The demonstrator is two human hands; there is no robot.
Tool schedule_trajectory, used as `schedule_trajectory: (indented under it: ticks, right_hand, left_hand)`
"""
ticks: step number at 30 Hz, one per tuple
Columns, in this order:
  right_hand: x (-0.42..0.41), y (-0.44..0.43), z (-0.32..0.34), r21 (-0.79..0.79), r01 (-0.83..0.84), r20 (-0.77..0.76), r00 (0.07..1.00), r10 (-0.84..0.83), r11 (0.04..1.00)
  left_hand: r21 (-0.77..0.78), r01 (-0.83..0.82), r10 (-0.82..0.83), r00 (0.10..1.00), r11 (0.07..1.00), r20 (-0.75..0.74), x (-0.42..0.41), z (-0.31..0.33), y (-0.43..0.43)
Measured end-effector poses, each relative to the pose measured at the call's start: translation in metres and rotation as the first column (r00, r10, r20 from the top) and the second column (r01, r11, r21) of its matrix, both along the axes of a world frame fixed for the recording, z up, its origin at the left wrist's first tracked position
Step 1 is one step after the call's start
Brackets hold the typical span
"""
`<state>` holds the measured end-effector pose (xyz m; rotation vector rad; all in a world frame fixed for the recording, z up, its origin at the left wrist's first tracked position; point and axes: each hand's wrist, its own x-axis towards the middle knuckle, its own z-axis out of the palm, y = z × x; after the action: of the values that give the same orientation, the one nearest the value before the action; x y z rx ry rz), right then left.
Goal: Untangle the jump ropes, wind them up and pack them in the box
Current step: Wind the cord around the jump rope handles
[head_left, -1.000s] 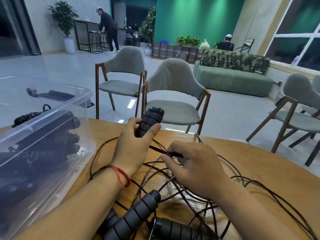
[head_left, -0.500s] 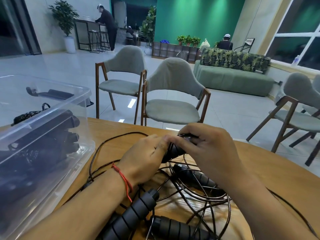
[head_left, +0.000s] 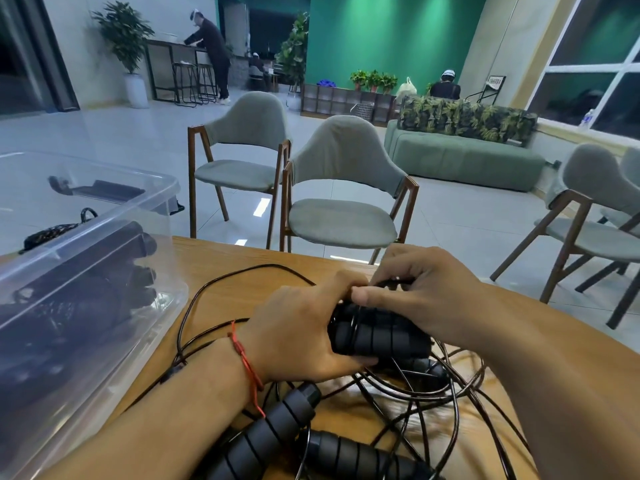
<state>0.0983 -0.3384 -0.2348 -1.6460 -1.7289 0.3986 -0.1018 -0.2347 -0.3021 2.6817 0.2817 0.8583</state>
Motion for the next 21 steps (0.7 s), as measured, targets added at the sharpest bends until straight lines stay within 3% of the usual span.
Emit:
schedule_trajectory:
  ticks: [7, 13, 17, 21]
  right_hand:
    - [0.013, -0.002, -0.005, -0.170, -0.120, -0.316, 0.947, 0.061, 0.978]
    - [0.026, 0.003, -0.021, -0.264, -0.349, -0.661, 0.744, 0.094, 0.899]
    - [0.027, 0.010, -0.036, -0.225, -0.344, -0.729, 0.680, 0.077, 0.912]
    - [0.021, 0.025, -0.042, -0.168, -0.325, -0.690, 0.714, 0.124, 0.931]
  left_hand:
    - [0.076, 0.112, -0.118, 0.989, 0.991, 0.086, 0.001, 0.002, -0.004]
    - [0.172, 0.161, -0.187, 0.971, 0.972, 0.151, 0.001, 0.002, -0.007]
    - [0.084, 0.214, -0.224, 0.965, 0.973, 0.139, 0.002, 0.001, -0.007]
    - [-0.033, 0.333, -0.320, 0.926, 0.942, 0.203, 0.001, 0.003, -0.007]
